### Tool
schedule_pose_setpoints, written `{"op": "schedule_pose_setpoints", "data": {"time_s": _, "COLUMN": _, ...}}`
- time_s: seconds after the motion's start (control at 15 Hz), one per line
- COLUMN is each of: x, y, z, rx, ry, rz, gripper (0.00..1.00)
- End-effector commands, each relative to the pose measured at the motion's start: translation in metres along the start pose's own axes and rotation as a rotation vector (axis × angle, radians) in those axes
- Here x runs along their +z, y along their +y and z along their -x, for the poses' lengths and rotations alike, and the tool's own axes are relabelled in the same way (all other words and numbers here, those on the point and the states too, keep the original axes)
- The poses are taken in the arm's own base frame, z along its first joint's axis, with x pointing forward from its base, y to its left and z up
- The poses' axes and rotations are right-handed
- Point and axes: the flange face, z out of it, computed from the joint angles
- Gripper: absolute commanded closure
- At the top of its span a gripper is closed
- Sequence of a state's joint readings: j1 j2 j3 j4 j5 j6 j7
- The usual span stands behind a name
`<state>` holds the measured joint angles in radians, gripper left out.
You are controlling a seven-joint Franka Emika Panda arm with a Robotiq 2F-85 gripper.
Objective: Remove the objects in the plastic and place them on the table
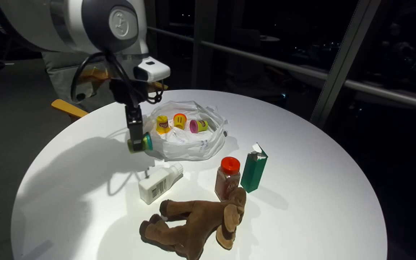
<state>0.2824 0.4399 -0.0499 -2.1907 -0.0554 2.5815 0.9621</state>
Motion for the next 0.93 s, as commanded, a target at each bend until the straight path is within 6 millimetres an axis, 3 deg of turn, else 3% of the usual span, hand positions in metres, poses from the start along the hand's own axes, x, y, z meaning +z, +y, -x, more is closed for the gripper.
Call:
{"op": "schedule_pose_setpoints", "data": {"time_s": 0.0, "x": 0.020, "y": 0.025, "z": 0.035, "rx": -0.180, "ry": -0.044, "rz": 0.048, "gripper": 0.83}}
{"op": "schedule_pose_setpoints", "data": {"time_s": 0.33, "x": 0.045, "y": 0.024, "z": 0.049, "rx": -0.341, "ry": -0.032, "rz": 0.122, "gripper": 0.81}}
{"op": "schedule_pose_setpoints", "data": {"time_s": 0.4, "x": 0.045, "y": 0.025, "z": 0.049, "rx": -0.351, "ry": -0.036, "rz": 0.123, "gripper": 0.33}}
{"op": "schedule_pose_setpoints", "data": {"time_s": 0.47, "x": 0.045, "y": 0.024, "z": 0.049, "rx": -0.356, "ry": -0.035, "rz": 0.122, "gripper": 0.32}}
{"op": "schedule_pose_setpoints", "data": {"time_s": 0.73, "x": 0.022, "y": 0.012, "z": 0.030, "rx": -0.317, "ry": -0.010, "rz": 0.071, "gripper": 0.03}}
{"op": "schedule_pose_setpoints", "data": {"time_s": 0.87, "x": 0.006, "y": -0.003, "z": 0.016, "rx": -0.312, "ry": 0.020, "rz": 0.041, "gripper": 0.00}}
